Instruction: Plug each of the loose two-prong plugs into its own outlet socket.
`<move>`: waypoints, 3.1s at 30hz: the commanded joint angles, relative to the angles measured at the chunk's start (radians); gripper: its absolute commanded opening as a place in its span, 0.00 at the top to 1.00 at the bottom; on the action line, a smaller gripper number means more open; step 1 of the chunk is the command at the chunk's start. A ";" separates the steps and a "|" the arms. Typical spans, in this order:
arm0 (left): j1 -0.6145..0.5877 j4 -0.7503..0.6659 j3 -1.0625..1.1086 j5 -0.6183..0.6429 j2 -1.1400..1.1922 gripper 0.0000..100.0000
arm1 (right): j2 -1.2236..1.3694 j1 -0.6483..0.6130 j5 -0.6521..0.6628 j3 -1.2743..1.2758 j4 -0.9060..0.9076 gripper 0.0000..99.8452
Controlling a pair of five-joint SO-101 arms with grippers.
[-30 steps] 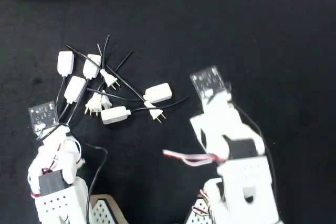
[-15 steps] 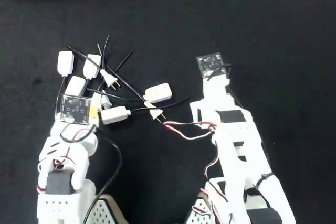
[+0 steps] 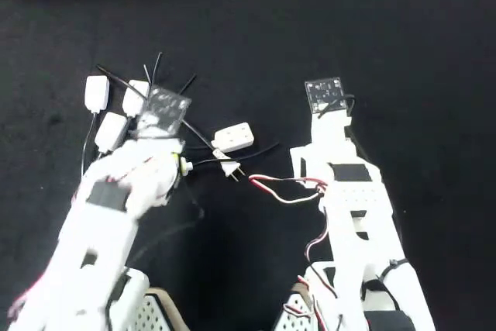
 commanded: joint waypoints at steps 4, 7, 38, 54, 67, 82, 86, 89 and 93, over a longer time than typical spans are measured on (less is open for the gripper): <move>0.019 -0.018 -0.239 0.000 0.514 0.90 | -0.030 0.015 -0.006 -0.005 -0.017 0.99; 0.016 -0.017 -0.312 0.000 0.663 0.90 | -0.030 0.015 -0.006 -0.005 -0.017 0.99; -0.053 0.135 -0.331 -0.281 0.764 0.97 | -0.030 0.015 -0.002 -0.004 -0.017 0.99; -0.041 0.155 -0.131 0.123 0.238 0.97 | -0.030 0.015 0.000 -0.004 -0.017 0.99; 0.005 0.144 0.154 0.433 -0.336 0.63 | -0.030 0.015 -0.003 0.002 -0.018 0.99; 0.081 0.155 0.156 0.334 -0.235 0.68 | -0.028 0.015 -0.003 0.008 -0.037 0.99; 0.088 0.153 0.064 0.334 0.017 0.69 | -0.028 0.015 -0.003 0.008 -0.038 0.99; 0.133 0.155 0.004 0.333 0.206 0.69 | -0.028 0.015 -0.003 0.008 -0.038 0.99; 0.176 0.155 -0.062 0.333 0.391 0.69 | -0.028 0.015 -0.003 0.008 -0.038 0.99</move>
